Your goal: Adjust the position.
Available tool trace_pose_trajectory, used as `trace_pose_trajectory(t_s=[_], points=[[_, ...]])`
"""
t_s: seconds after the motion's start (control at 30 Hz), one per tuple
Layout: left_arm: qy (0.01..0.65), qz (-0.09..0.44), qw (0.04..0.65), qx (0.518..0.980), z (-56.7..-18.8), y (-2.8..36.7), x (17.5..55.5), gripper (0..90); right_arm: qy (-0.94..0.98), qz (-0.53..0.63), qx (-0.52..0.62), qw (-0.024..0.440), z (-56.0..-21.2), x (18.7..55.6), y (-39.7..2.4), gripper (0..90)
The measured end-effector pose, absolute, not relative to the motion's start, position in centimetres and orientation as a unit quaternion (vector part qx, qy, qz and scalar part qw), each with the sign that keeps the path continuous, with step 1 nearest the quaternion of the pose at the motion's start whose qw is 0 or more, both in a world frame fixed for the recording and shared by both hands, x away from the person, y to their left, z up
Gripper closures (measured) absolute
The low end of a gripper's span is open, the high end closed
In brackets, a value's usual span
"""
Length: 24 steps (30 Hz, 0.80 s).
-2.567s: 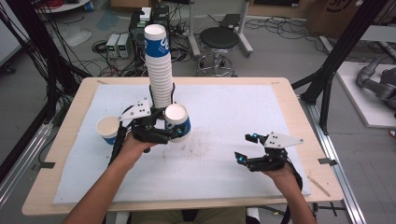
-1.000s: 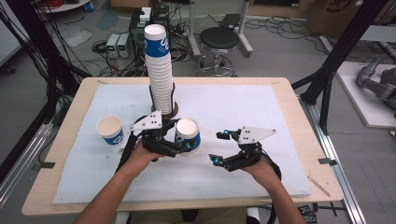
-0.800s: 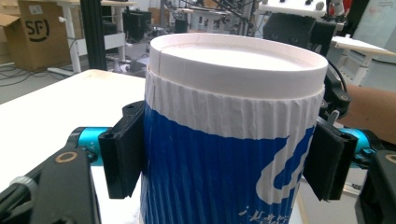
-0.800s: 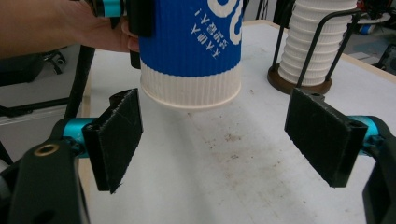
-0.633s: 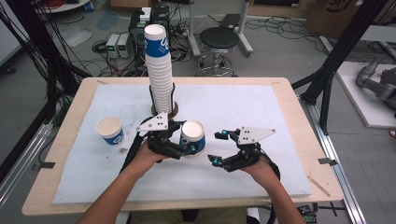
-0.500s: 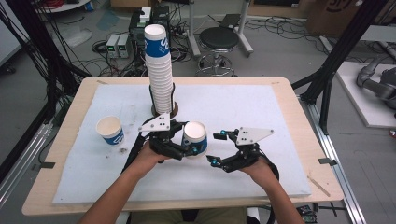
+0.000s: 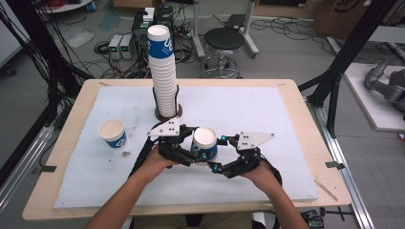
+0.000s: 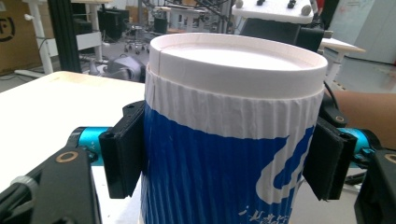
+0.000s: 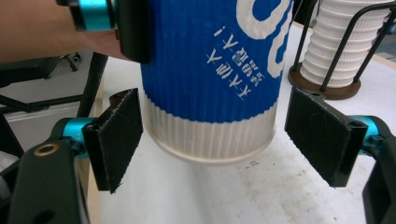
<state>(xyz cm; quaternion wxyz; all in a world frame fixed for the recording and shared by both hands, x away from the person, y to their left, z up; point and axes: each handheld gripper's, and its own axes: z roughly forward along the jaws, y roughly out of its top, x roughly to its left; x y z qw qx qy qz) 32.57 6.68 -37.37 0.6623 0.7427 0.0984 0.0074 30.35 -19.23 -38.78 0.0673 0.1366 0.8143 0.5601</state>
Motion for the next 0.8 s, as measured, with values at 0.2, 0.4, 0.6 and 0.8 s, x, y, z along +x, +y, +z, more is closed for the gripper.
trace_pose_trajectory(t_s=[0.2, 0.4, 0.6, 0.8], points=[[0.092, 0.004, 0.664, 0.742, -37.45, 6.24, 32.44, 26.0, 0.814, 0.561, 0.138, 0.064, -39.03, 30.31, -18.76, 19.5], [0.089, 0.004, 0.668, 0.739, -37.56, 6.1, 32.3, 26.1, 0.81, 0.568, 0.133, 0.063, -39.17, 30.22, -18.52, 18.9], [0.087, 0.003, 0.668, 0.739, -37.66, 6.18, 32.2, 26.9, 0.812, 0.566, 0.129, 0.063, -39.19, 30.11, -18.55, 23.2], [0.092, 0.011, 0.661, 0.745, -37.68, 6.0, 32.02, 26.3, 0.817, 0.559, 0.128, 0.063, -39.19, 30.12, -18.56, 25.2]])
